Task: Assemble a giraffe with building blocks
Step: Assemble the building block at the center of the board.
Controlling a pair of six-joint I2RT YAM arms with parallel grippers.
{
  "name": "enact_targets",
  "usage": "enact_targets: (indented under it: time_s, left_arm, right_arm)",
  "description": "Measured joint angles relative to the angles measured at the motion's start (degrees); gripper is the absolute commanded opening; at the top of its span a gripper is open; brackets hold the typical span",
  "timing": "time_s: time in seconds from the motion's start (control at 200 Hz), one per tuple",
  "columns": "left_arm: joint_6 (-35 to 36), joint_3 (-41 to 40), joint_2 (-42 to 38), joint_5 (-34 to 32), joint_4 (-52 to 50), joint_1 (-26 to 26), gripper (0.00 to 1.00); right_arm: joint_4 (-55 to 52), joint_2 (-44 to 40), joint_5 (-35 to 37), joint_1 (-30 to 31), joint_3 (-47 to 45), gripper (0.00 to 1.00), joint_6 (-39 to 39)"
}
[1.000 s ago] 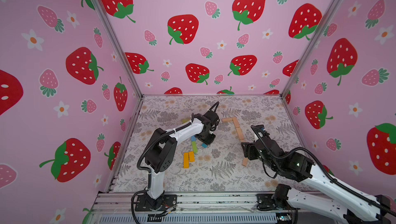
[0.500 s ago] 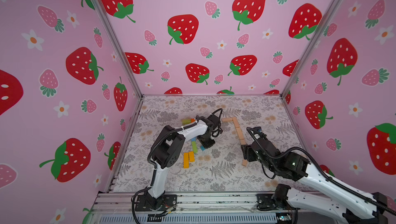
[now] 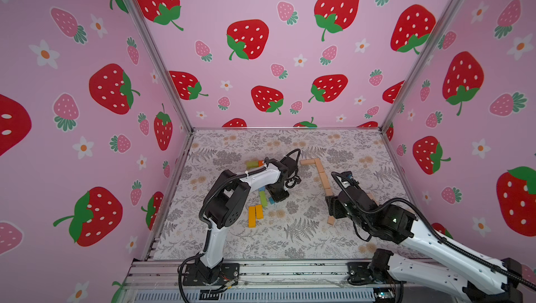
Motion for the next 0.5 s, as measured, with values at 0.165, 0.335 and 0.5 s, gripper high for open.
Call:
enact_targets:
  time_s: [0.165,0.335,0.5]
  left_arm:
    - [0.3,-0.5,-0.3,-0.3,0.0,0.0,0.25]
    - [1.3,-1.2,-0.8,-1.4,-0.4,0.0,0.24]
    - [2.3,-2.1,-1.3,-2.0,-0.5,0.0,0.25]
  right_arm:
    - [0.0,0.1,0.0,0.0,0.0,0.69,0.0]
    - [0.0,0.1,0.0,0.0,0.0,0.69,0.0]
    - [0.2,0.4,-0.1,0.0,0.0,0.69,0.0]
